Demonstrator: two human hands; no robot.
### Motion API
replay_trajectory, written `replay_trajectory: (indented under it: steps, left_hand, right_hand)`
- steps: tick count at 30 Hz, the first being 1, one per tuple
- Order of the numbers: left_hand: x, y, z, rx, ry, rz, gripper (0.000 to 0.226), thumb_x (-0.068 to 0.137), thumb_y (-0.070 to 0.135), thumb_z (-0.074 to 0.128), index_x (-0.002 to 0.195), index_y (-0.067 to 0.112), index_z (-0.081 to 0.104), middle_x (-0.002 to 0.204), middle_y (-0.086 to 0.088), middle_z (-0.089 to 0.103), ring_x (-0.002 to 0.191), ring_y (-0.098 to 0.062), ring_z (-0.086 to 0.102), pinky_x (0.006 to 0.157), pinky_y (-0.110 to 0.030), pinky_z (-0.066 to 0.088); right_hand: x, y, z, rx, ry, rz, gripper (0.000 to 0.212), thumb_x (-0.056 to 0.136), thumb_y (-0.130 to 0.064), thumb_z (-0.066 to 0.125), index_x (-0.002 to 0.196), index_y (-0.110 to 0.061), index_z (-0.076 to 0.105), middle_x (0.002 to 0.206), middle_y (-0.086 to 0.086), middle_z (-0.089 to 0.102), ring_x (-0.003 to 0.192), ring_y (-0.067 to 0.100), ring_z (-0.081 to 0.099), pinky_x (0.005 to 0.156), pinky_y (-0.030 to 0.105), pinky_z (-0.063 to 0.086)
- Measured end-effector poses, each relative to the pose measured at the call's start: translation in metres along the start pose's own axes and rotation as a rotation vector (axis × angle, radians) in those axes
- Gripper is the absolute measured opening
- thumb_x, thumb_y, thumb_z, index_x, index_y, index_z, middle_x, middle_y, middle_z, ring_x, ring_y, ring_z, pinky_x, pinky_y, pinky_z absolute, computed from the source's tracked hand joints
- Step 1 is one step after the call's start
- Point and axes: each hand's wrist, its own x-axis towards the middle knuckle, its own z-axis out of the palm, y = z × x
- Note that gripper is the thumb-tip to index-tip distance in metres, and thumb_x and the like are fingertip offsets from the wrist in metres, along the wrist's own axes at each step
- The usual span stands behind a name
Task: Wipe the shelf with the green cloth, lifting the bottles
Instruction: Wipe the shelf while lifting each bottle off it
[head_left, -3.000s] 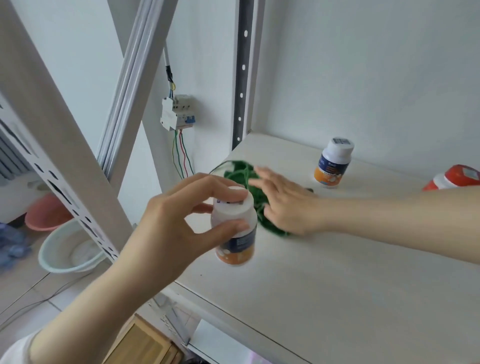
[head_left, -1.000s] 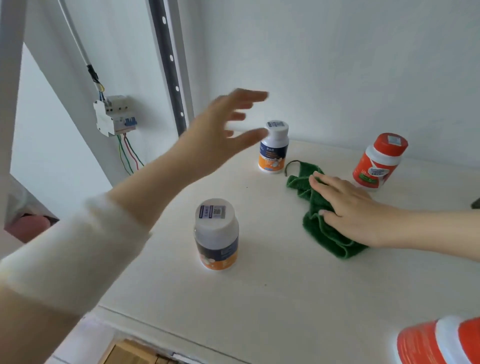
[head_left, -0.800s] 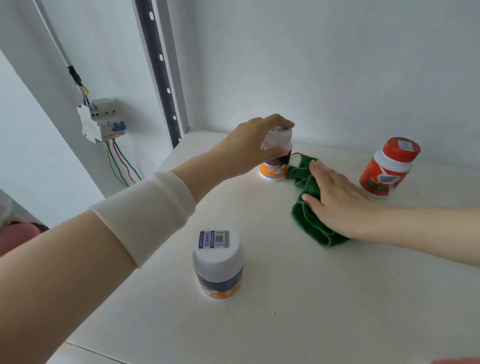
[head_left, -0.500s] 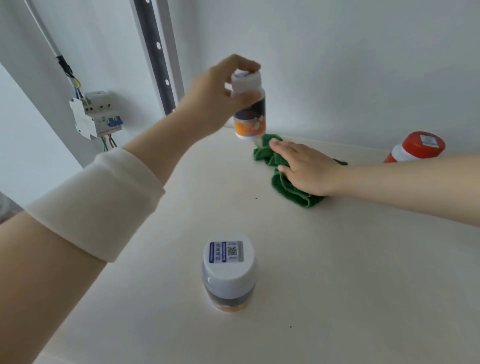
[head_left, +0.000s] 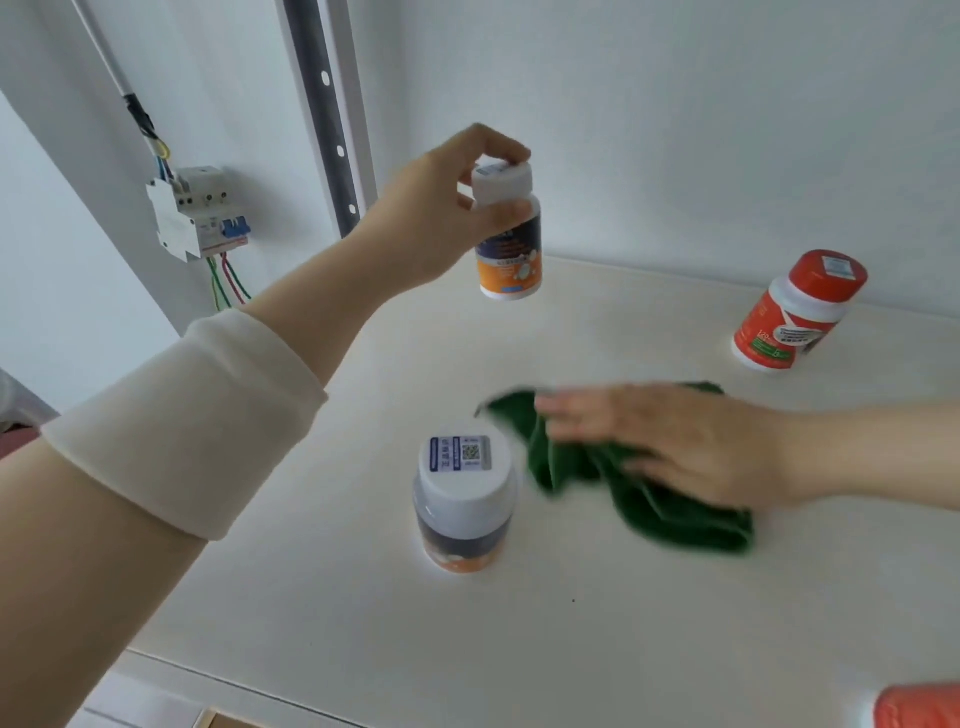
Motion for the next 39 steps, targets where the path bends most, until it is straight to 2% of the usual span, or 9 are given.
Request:
replay_trajectory:
  steps: [3,5,7,12,18,25,31,35,39]
  left_hand:
    - [-0.005,-0.002,0.01,0.023,-0.015,0.015,0.035,0.083,0.03,0.062,0.117,0.027,0.053,0.096,0.009,0.052,0.067,0.002,0.051,0.058,-0.001,0.038]
    - [-0.007,-0.003,0.015,0.042,-0.019,0.016,0.036,0.084,0.029,0.062,0.118,0.027,0.053,0.103,0.004,0.053,0.069,0.001,0.051,0.06,-0.006,0.041]
    - [-0.009,-0.004,0.021,0.059,-0.041,0.013,0.036,0.084,0.029,0.061,0.119,0.027,0.052,0.108,0.0,0.055,0.077,-0.009,0.053,0.067,-0.014,0.043]
    - [-0.014,-0.008,0.035,0.152,-0.055,0.03,0.037,0.087,0.031,0.058,0.122,0.028,0.05,0.118,-0.002,0.056,0.096,-0.018,0.054,0.055,0.007,0.031]
    - [-0.013,-0.014,0.043,0.097,-0.076,0.021,0.04,0.086,0.03,0.057,0.125,0.027,0.048,0.122,-0.009,0.055,0.103,-0.027,0.056,0.075,-0.026,0.039]
    - [-0.018,-0.004,0.04,0.066,-0.09,-0.059,0.04,0.087,0.026,0.057,0.126,0.023,0.047,0.123,-0.012,0.055,0.105,-0.032,0.055,0.082,-0.033,0.045]
    - [-0.024,0.004,0.043,0.033,-0.072,-0.089,0.04,0.087,0.02,0.056,0.126,0.018,0.048,0.123,-0.014,0.056,0.105,-0.032,0.053,0.087,-0.036,0.046]
    - [-0.027,0.007,0.044,0.031,-0.085,-0.072,0.041,0.087,0.019,0.056,0.127,0.018,0.048,0.122,-0.015,0.054,0.099,-0.031,0.053,0.09,-0.043,0.049]
    - [-0.027,0.003,0.044,-0.002,-0.085,-0.067,0.039,0.088,0.019,0.056,0.126,0.021,0.048,0.125,-0.013,0.053,0.106,-0.032,0.054,0.09,-0.043,0.05]
  right_hand:
    - [0.023,0.03,-0.007,0.012,0.101,0.392,0.05,0.094,-0.019,0.038,0.142,-0.024,0.025,0.154,-0.004,0.019,0.141,0.013,0.021,0.117,0.028,0.013]
    - [0.034,0.041,-0.008,-0.001,0.058,0.571,0.052,0.096,-0.018,0.034,0.145,-0.023,0.014,0.157,-0.002,0.009,0.144,0.015,0.01,0.118,0.032,0.008]
    - [0.041,0.041,-0.008,-0.023,0.004,0.639,0.054,0.097,-0.02,0.029,0.146,-0.023,0.006,0.157,-0.002,0.0,0.145,0.017,0.001,0.119,0.036,0.005]
    - [0.053,0.023,-0.016,-0.047,-0.158,0.796,0.058,0.098,-0.025,0.028,0.146,-0.02,-0.006,0.156,0.0,-0.013,0.144,0.018,-0.01,0.118,0.036,-0.001]
    - [0.063,0.004,-0.028,-0.047,-0.221,0.911,0.059,0.098,-0.02,0.03,0.146,-0.019,-0.006,0.156,0.002,-0.012,0.144,0.021,-0.008,0.118,0.036,0.0]
    - [0.06,-0.026,-0.008,0.02,-0.088,1.017,0.059,0.095,-0.02,0.027,0.146,-0.024,-0.002,0.157,-0.002,-0.01,0.145,0.021,-0.003,0.117,0.041,0.003]
    - [0.053,-0.045,0.009,0.001,0.169,1.002,0.056,0.092,-0.017,0.028,0.145,-0.026,0.015,0.157,-0.005,0.006,0.143,0.021,0.012,0.115,0.038,0.009]
    - [0.047,-0.064,0.009,0.032,0.156,0.991,0.057,0.091,-0.015,0.031,0.145,-0.028,0.016,0.157,-0.006,0.006,0.143,0.021,0.012,0.115,0.04,0.01]
    - [0.03,-0.097,0.019,0.045,0.151,0.974,0.055,0.094,-0.018,0.033,0.144,-0.031,0.015,0.157,-0.008,0.005,0.143,0.02,0.012,0.115,0.039,0.011]
